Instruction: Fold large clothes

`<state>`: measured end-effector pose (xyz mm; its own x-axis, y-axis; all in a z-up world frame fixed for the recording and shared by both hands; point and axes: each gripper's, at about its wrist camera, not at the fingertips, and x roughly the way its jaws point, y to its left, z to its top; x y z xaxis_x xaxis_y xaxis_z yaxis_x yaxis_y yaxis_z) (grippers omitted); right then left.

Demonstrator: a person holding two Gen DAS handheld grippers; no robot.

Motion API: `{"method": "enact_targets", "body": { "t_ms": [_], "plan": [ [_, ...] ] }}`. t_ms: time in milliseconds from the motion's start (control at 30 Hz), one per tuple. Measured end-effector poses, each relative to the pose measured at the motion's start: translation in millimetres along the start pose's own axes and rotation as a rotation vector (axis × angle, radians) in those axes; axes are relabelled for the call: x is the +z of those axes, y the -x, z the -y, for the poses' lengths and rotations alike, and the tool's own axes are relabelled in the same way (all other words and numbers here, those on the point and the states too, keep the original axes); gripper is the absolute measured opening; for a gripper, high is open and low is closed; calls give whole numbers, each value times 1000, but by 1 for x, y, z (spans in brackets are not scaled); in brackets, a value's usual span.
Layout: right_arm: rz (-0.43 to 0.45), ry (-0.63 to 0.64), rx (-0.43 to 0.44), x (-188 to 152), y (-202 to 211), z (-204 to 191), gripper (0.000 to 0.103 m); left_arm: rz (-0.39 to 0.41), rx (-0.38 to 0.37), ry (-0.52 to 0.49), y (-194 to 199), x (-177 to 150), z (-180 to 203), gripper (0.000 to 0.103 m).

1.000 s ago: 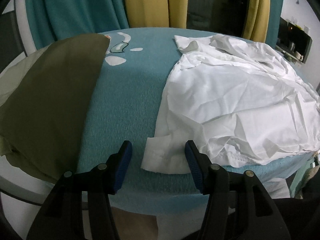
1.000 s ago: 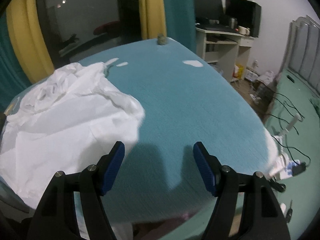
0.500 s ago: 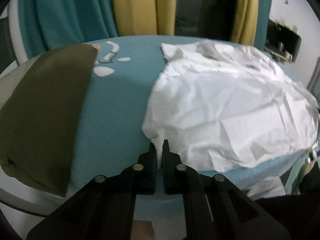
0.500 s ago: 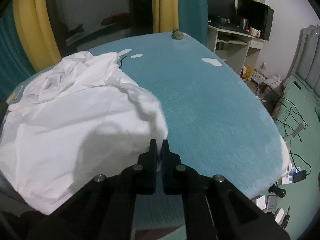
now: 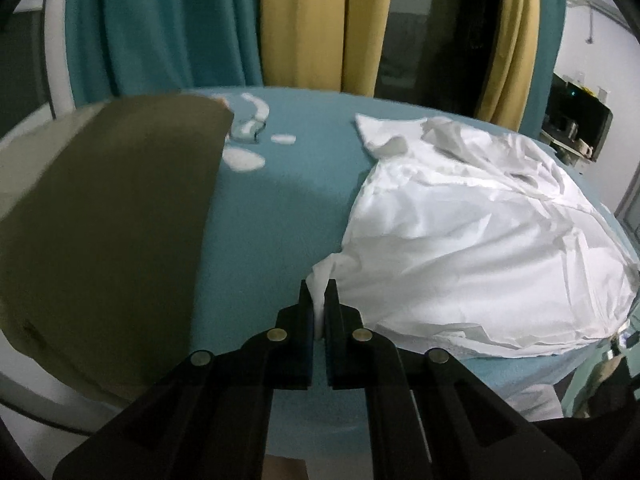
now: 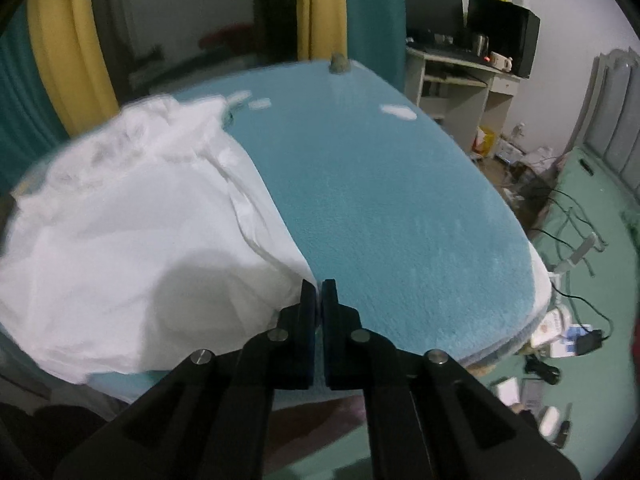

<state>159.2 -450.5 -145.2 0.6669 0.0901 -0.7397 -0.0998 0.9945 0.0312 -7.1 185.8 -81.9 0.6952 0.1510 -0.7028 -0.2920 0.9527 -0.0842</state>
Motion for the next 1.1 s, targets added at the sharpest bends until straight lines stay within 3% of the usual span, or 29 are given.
{"method": "enact_targets", "body": {
  "t_ms": [133, 400, 500, 600, 667, 833, 900, 933, 967, 1100],
  "plan": [
    [16, 6, -105, 5, 9, -4, 38, -18, -5, -11, -4, -4, 3, 5],
    [70, 14, 15, 14, 23, -24, 41, -51, -18, -38, -9, -8, 11, 5],
    [18, 17, -21, 14, 7, -31, 42, -71, -4, -54, -14, -11, 14, 5],
    [-21, 10, -87, 8, -6, -32, 59, -68, 5, -67, -13, -12, 16, 5],
    [-19, -6, -86, 3, -6, -26, 61, -70, 7, -74, -13, -12, 17, 5],
    [11, -45, -48, -7, 0, -12, 60, -71, 14, -85, -15, -12, 20, 5],
    [24, -37, -36, -7, 2, -14, 39, -63, 23, -94, -16, -12, 22, 6],
    [24, -42, -6, -7, 2, -15, 20, -58, 27, -98, -16, -13, 24, 6],
    [22, -41, 8, -6, 1, -16, 11, -55, 32, -100, -16, -13, 25, 6],
    [27, -16, 19, -5, 2, -23, 5, -26, 102, -186, -14, -17, 38, 6]
  ]
}}
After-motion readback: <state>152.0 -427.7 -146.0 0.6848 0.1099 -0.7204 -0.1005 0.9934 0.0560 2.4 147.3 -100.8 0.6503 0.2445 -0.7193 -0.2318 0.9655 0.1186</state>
